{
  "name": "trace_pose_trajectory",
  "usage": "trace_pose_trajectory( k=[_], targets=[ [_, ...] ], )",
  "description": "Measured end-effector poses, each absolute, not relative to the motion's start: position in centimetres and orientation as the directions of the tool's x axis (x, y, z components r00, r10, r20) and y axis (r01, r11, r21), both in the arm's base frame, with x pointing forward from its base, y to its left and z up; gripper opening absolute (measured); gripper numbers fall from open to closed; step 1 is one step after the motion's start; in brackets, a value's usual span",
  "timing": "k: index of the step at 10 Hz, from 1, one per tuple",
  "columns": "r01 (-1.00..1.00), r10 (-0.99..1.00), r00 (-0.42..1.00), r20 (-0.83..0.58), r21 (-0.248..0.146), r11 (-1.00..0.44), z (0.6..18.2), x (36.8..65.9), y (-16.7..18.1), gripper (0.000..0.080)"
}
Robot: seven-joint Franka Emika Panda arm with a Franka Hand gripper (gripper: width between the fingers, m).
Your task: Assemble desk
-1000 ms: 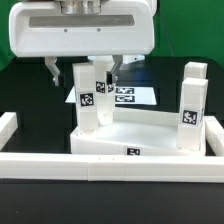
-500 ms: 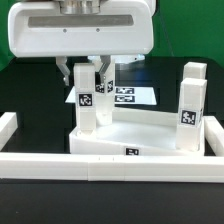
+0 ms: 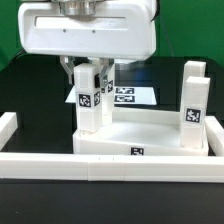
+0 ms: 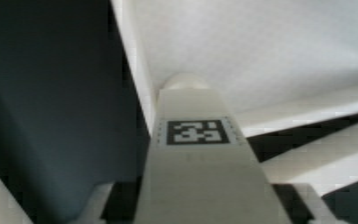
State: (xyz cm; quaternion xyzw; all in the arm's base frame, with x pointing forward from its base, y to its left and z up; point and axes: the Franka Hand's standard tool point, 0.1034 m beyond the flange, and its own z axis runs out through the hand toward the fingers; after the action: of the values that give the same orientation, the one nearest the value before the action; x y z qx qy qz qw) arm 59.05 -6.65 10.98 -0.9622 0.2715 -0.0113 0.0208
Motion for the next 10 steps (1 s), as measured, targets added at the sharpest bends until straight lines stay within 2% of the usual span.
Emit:
trace_pose_trajectory(
  k=[3, 6, 9, 10],
  targets=[
    [-0.824, -0.824, 0.566, -0.013, -0.042, -0.565, 10.9, 59.0, -5.7, 0.0287],
    [-0.939, -0.938, 0.344, -0.052, -0.022, -0.343, 11.1, 59.1, -4.7, 0.0287],
    [-0.977, -0.975, 0.215, -0.054, -0.015, -0.214, 10.9, 59.1, -4.7, 0.0293],
    [-0.969, -0.968, 0.246, -0.054, -0.016, -0.246, 10.9, 59.0, -4.7, 0.0434]
  ],
)
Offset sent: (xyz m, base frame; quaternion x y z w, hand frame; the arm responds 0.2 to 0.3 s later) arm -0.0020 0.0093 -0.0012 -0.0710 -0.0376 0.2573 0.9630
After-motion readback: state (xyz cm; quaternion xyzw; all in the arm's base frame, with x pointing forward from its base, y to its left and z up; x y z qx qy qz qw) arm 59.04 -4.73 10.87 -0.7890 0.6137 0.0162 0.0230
